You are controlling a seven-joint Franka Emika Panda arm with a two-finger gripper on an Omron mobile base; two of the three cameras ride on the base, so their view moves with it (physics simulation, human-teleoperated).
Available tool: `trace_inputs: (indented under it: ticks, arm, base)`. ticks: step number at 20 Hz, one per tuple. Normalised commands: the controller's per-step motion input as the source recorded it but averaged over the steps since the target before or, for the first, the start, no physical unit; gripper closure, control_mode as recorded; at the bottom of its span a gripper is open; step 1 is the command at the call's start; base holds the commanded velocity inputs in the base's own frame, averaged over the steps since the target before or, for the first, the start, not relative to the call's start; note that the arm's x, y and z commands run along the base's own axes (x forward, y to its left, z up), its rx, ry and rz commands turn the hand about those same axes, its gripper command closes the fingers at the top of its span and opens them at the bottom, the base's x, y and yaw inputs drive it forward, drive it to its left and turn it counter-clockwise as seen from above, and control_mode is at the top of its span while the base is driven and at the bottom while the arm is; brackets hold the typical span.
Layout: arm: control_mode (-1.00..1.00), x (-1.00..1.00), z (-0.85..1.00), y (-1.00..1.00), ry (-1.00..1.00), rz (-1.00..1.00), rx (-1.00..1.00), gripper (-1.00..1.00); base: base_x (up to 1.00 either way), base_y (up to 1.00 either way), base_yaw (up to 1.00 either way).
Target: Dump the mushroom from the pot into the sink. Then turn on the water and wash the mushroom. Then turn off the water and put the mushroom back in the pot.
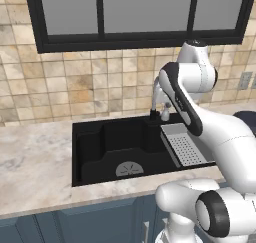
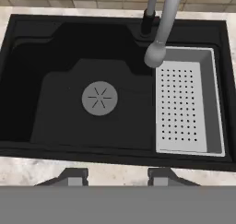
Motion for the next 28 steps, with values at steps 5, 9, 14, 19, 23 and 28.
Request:
trace_inputs:
  ticks: [5, 9, 14, 19, 23, 28]
  arm:
    - [-1.00, 0.00, 0.00, -0.06, -0.06, -0.03, 0.01, -1.00]
    - [-1.00, -0.04, 0.00, -0.21, -0.09, -0.14, 0.05, -1.00]
    - [-1.00, -0.12, 0.00, -0.35, -0.01, -0.28, 0.07, -1.00]
    - [-1.00, -0.13, 0.00, -0.44, 0.02, -0.37, 0.10, -1.00]
    - [-1.00, -0.06, 0.00, -0.49, 0.02, -0.33, 0.09, -1.00]
    - [-1.00, 0.00, 0.00, -0.55, 0.05, -0.33, 0.05, -1.00]
  base:
    - [0.00, 0.00, 0.00]
    - [0.00, 0.00, 0.00]
    - [0.00, 0.00, 0.00]
    - [0.00, 0.00, 0.00]
    - [0.00, 0.00, 0.00]
    - [0.00, 0.00, 0.00]
